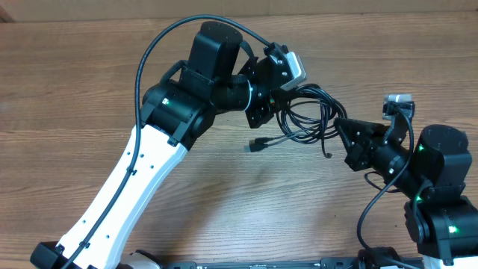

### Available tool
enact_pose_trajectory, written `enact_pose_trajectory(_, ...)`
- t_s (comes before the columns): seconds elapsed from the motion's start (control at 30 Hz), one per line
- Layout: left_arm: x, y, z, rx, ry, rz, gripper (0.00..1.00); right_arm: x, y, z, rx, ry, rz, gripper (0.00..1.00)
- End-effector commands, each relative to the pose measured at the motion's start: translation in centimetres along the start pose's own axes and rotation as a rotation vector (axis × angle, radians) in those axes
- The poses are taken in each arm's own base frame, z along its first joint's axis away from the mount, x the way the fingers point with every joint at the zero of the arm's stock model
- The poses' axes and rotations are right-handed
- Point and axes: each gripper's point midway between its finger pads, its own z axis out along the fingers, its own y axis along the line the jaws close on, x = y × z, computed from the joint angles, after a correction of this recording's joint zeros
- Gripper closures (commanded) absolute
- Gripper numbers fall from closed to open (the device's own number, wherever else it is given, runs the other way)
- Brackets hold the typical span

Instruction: Untangle cables

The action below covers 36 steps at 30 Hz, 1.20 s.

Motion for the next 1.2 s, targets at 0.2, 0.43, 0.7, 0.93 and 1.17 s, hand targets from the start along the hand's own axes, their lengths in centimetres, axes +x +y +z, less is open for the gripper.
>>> enact_pose_trajectory(0.2, -0.8, 0.5, -1.4, -0.052, -0.006, 0.001, 0.96, -2.3, -4.5, -1.1, 0.281, -0.120, -0.001, 0.96)
enact_pose_trajectory(0.43, 0.1, -0.8, -1.3, 0.013, 0.021, -0.036, 0.96, -4.7, -7.1, -2.6, 0.452, -0.245, -0.011, 0.96)
enact_pose_trajectory(0.7, 0.8, -1.2, -1.4, 0.027, 0.051, -0.063, 0.96, -5.3, -8.1, -3.3, 0.524, -0.281, -0.010, 0.96)
enact_pose_trajectory(0.93, 1.0, -1.4, -1.4, 0.034, 0.054, -0.068, 0.96, -5.0, -8.2, -3.3, 0.526, -0.269, -0.007, 0.96)
enact_pose_trajectory(1.17, 0.8, -1.3, -1.4, 0.033, 0.048, -0.063, 0.96, -3.7, -5.2, -1.5, 0.328, -0.183, -0.012, 0.96)
